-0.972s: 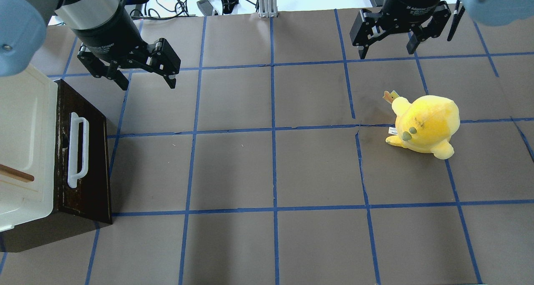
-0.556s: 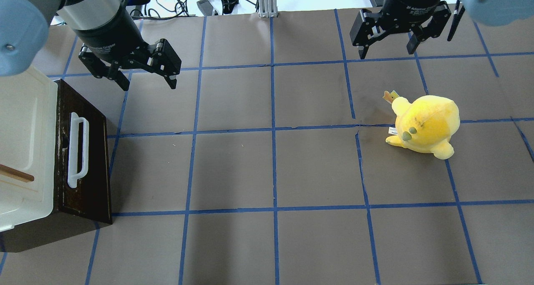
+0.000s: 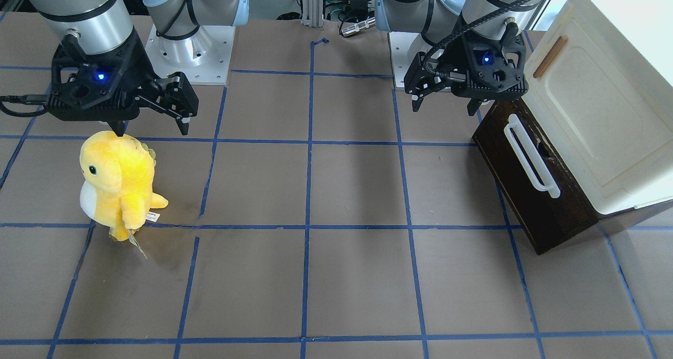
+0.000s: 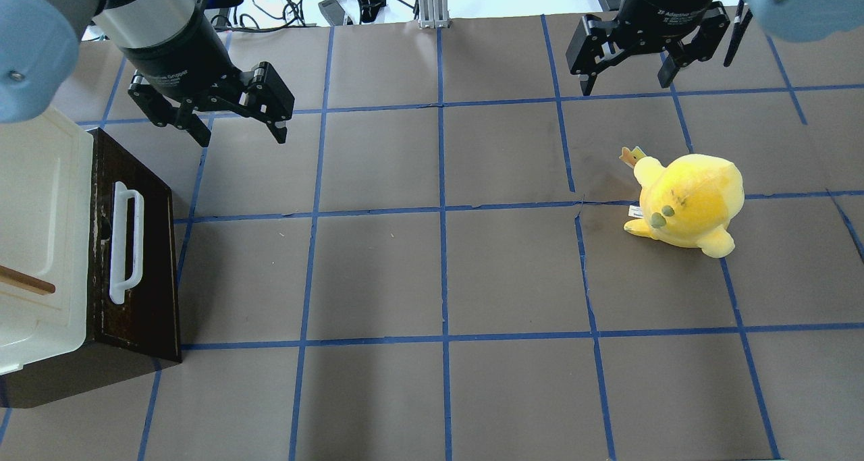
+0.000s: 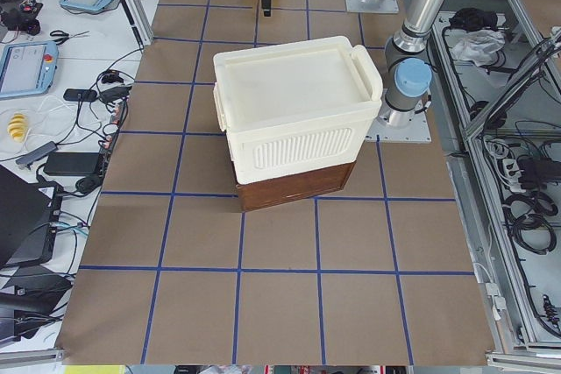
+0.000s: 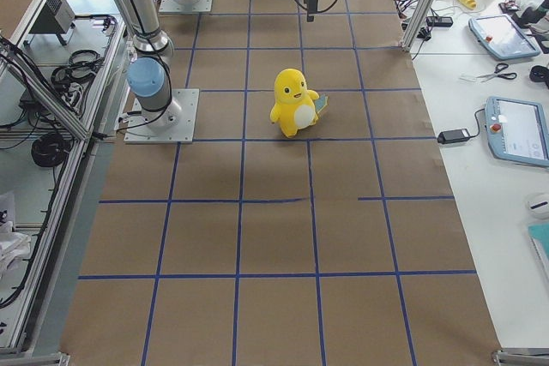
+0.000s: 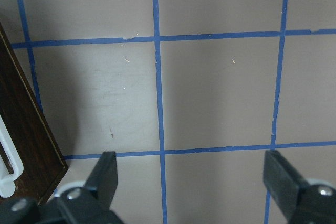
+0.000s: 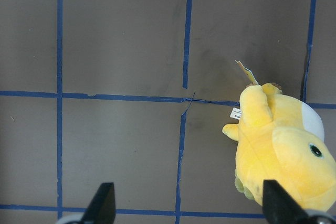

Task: Pull drawer sideways
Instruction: 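Move the left gripper toward the white handle of the wooden drawer, then lower the left gripper onto the white drawer handle and position fingers around it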

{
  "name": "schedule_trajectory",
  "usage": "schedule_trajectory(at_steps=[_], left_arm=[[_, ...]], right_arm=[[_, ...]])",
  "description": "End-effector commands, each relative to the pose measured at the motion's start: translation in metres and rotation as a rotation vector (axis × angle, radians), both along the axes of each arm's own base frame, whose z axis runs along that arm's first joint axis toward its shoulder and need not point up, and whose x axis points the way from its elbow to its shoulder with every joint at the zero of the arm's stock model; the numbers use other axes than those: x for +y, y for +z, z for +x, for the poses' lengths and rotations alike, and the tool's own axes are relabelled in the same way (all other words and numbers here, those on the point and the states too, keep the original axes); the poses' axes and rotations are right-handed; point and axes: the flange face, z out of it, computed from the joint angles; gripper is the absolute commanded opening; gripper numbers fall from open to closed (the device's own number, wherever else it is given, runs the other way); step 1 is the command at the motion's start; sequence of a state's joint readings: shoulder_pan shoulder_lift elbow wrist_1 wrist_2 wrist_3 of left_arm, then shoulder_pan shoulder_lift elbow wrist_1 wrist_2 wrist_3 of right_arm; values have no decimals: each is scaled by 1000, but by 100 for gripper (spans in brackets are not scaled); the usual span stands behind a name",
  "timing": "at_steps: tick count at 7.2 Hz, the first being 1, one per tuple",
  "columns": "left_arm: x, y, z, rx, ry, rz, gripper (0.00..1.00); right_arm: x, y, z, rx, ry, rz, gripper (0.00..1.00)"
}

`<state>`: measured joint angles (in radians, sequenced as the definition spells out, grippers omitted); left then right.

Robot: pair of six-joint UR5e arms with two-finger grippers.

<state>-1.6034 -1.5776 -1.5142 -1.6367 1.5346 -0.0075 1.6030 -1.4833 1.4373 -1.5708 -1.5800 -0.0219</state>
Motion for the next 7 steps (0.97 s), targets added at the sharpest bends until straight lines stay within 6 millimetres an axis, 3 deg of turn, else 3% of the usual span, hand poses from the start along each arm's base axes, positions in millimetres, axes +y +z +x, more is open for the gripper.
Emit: schedule_trajectory(at_steps=[1,2,5,6,7], left_arm=[[-3,-7,0,-6,2,14,100],[-9,-22,1,-15,12,55,100],[-13,-137,34,-373,-21,280,100],[-21,-162,28,-422,32,309,100],[-31,-190,24,-580,48,321,100]], right_arm=[[0,0,0,0,0,0,100],[0,0,0,0,0,0,100],[0,0,0,0,0,0,100],[0,0,0,0,0,0,100],[0,0,0,0,0,0,100]])
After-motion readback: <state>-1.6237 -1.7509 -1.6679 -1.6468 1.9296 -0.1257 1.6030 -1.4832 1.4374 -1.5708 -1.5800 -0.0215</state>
